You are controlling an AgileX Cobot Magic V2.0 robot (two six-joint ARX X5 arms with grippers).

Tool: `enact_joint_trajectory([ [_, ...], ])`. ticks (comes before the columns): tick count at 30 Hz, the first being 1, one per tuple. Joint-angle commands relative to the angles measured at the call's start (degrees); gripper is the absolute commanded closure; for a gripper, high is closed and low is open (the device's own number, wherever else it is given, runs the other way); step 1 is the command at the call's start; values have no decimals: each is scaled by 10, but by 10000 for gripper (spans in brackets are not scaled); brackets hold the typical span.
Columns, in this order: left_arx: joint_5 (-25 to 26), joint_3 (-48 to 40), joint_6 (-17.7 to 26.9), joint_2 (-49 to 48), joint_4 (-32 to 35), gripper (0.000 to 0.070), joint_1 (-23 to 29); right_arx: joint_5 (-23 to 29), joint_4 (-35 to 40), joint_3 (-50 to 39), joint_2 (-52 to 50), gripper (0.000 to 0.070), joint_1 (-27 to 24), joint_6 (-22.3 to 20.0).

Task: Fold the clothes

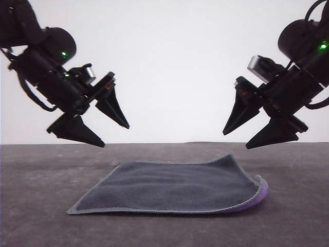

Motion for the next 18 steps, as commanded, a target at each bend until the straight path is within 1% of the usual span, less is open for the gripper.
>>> enact_joint_trajectory([
  [1,7,32,0,32,-20,225,-4,-5,-2,23,26,278,2,0],
  [5,8,78,2,78,-54,225,-6,-12,-23,64,64,278,2,-1],
  [9,19,108,1,113,-66,225,-7,-16,-38,94,97,278,2,0],
  [14,22,116,-1,131,-65,225,-12,-20,-38,102,130,278,2,2],
  [18,26,116,0,132,-65,225,-21,-48,-38,102,147,279,2,2],
])
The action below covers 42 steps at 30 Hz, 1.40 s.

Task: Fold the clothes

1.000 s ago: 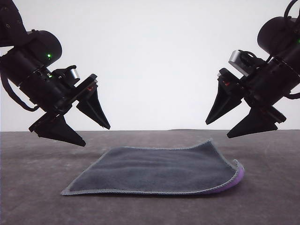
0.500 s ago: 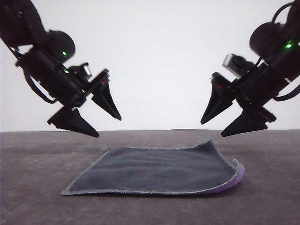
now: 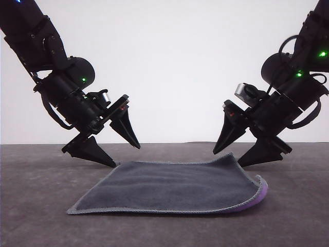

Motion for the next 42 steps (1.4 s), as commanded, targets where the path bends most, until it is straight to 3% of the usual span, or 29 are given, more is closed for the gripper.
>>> enact_joint_trajectory([
  [1,13,14,0,16,1,225,-8,-4,-2,8,19,279,4,1],
  [7,17,14,0,16,3,225,-18,-12,7,8,19,282,3,1],
  [11,18,14,0,16,2,229,-21,-16,8,8,19,324,3,1],
  [14,18,14,0,16,2,231,-21,-16,14,8,19,418,3,1],
  [16,18,14,0,16,2,242,-21,-16,17,8,19,526,3,1],
  [18,18,14,0,16,3,331,-21,-16,18,8,19,629,3,0],
  [20,18,14,1,16,2,488,-21,-16,18,8,19,688,3,-1],
  [22,18,14,2,16,3,634,-21,-16,18,8,19,694,3,-4],
  [24,18,14,4,16,3,688,-21,-16,19,8,19,694,3,-4],
  [28,18,14,7,16,3,690,-20,-18,19,8,19,694,3,-6],
  [33,45,21,8,15,-19,690,-12,-77,6,9,19,694,-6,-7],
  [37,76,54,35,12,-88,690,-3,-121,-43,21,17,694,-17,-20],
  [42,76,104,95,9,-207,690,2,-158,-168,57,15,694,-24,-74],
])
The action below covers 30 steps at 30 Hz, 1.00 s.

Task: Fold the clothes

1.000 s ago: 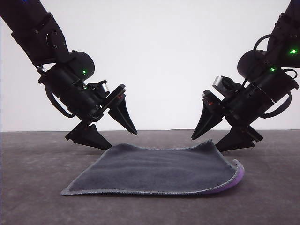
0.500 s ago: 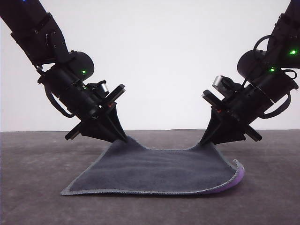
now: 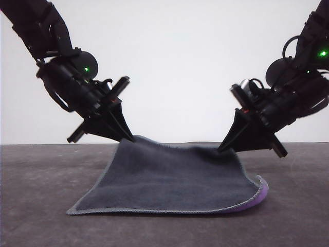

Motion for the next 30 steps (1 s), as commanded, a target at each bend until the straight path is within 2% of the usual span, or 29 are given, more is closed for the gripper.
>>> enact_joint_trajectory([
  [1,3,26,52,7,-48,690,-2,-9,-50,21,8,694,1,-52],
  [5,4,47,81,7,-118,689,-2,-10,-156,54,3,694,1,-103],
  [16,4,49,136,7,-265,674,-19,-12,-337,78,1,694,3,-167],
  [20,4,49,145,7,-295,673,-24,-12,-379,78,1,693,3,-181],
  [30,4,49,146,7,-347,669,-30,-12,-427,78,1,685,7,-197],
])
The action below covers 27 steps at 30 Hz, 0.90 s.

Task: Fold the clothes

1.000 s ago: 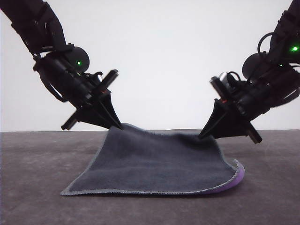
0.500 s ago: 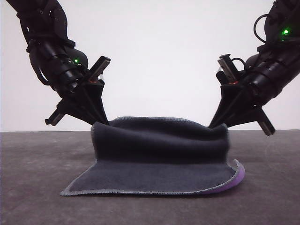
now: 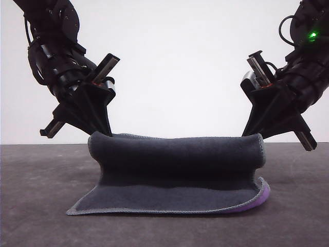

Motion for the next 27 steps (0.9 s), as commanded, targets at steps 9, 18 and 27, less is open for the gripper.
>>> enact_joint_trajectory([
  [9,3,13,7,7,-26,339,-12,0,-11,10,6,623,6,-17],
  [18,28,13,8,7,-30,332,-18,0,-13,10,6,451,6,-20],
  [27,28,15,19,6,-31,332,-17,21,-13,15,-4,385,3,-34],
])
